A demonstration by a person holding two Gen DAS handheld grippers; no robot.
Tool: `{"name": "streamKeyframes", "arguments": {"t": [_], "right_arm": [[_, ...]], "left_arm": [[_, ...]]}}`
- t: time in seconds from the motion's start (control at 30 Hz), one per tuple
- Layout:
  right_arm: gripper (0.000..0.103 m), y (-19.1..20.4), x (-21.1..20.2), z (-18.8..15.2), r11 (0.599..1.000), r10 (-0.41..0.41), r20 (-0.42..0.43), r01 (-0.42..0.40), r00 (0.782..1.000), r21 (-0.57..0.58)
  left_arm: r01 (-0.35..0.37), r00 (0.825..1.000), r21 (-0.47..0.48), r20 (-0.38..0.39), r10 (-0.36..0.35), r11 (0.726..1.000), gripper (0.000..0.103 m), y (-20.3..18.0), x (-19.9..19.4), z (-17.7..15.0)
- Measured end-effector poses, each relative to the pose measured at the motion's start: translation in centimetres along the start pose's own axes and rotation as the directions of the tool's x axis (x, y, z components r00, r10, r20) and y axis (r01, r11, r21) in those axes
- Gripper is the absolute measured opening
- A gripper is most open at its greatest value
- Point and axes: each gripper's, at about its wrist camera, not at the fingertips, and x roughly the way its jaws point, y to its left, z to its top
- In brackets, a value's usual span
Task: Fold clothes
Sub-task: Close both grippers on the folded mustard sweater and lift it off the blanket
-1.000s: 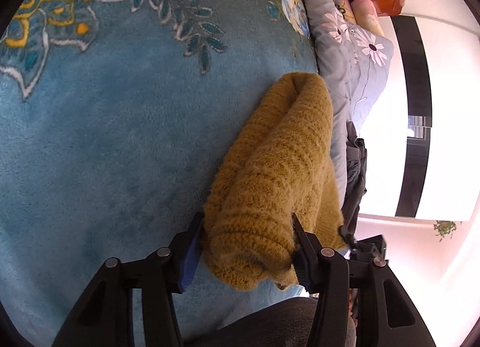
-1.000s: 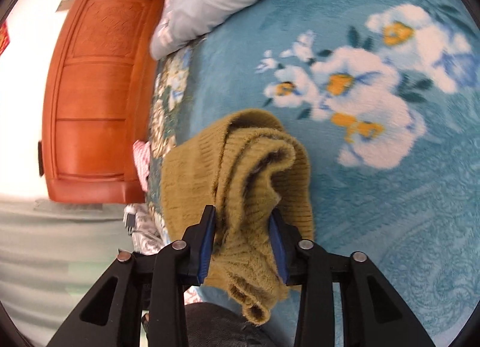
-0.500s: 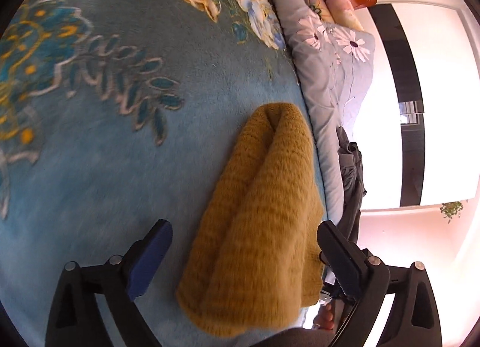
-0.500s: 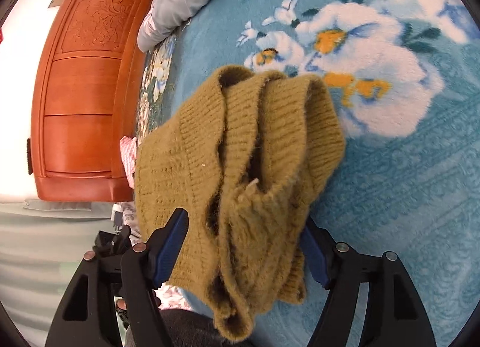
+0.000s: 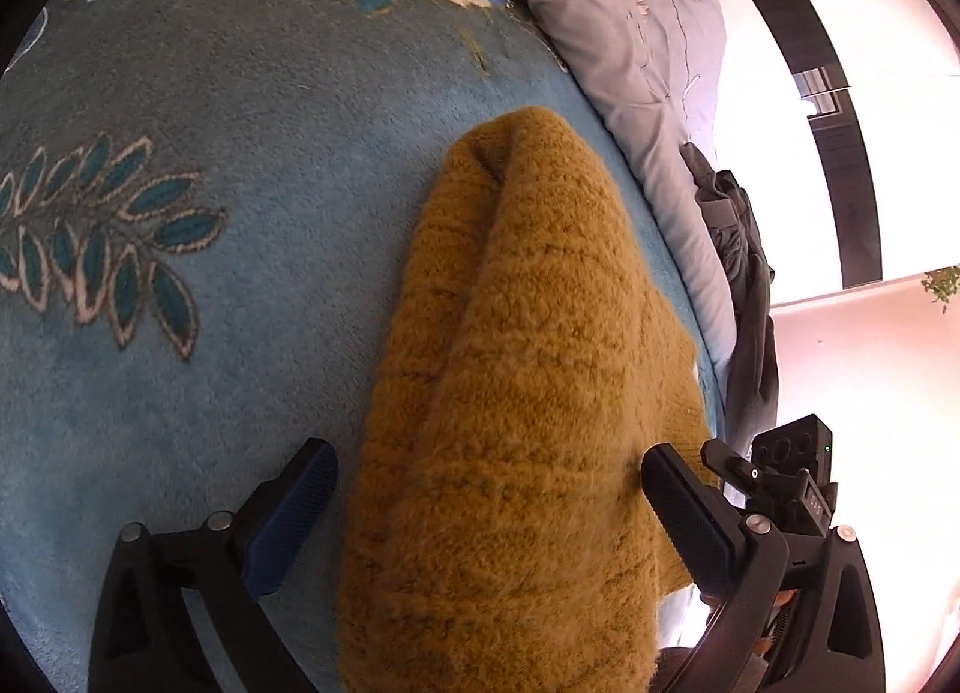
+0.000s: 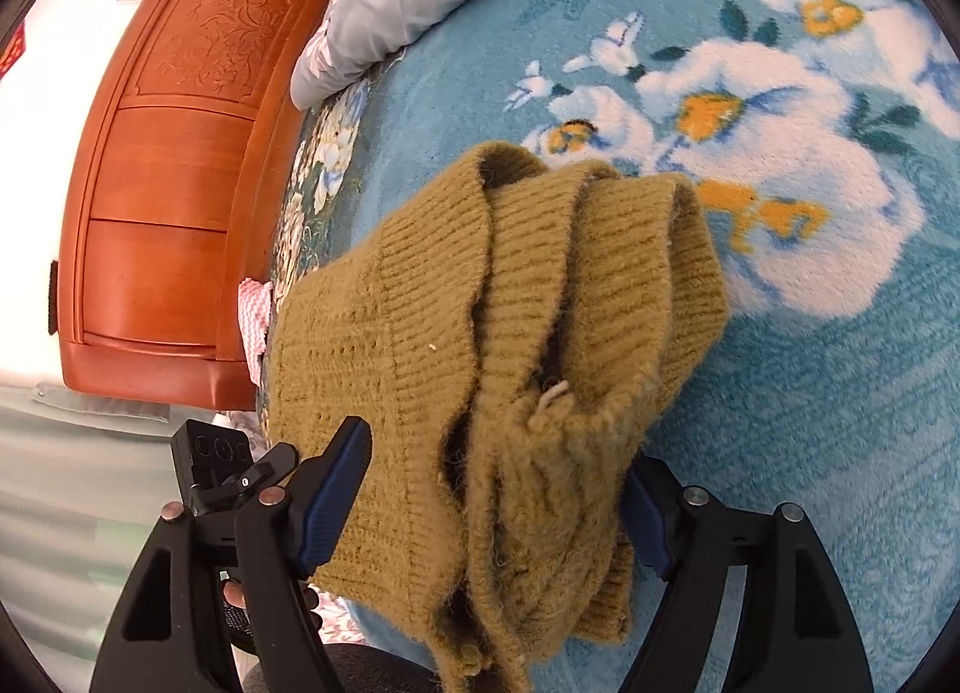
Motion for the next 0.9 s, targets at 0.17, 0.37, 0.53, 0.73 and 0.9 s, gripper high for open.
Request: {"name": "streamKeyframes", "arguments": {"t": [0.17,0.37,0.53,0.73,0.9], "right_arm": [[0.064,-0.5,-0.5,-0.3,1.0,0.003,0.023,-0.003,1.0,0.021],[0.051,-1.3,-0.9,-0.4,0.999,0.013,0.033,-0.014,0.999,0.049],[0.051,-0.6,-0.6,0.3,1.0,0.003,0.043,-0.004,0.999,0.028],[0.051,-0.4,0.1,0.4,0.999,0.012,0.051,-0.013,0.999,0.034],[0.041,-0.3,-0.1,0.0,0.998,0.02,0.065,-0.023,0.998,0.053]], "left_arm": [[-0.001,1.0,-0.025,0.024,0.002,1.0,0.103,0.3,-0.3,-0.3],[-0.035,0.999,-0.047,0.035,0.037,0.998,0.102,0.0,-0.3,-0.4],[-0.007,0.998,-0.008,0.065,0.008,1.0,0.1,-1.1,-0.9,0.2],[-0.058,0.998,0.012,0.04,0.058,0.998,0.088,-1.0,0.0,0.4],[-0.09,0.994,0.016,0.062,0.089,0.996,0.067,-1.5,-0.1,0.0]]}}
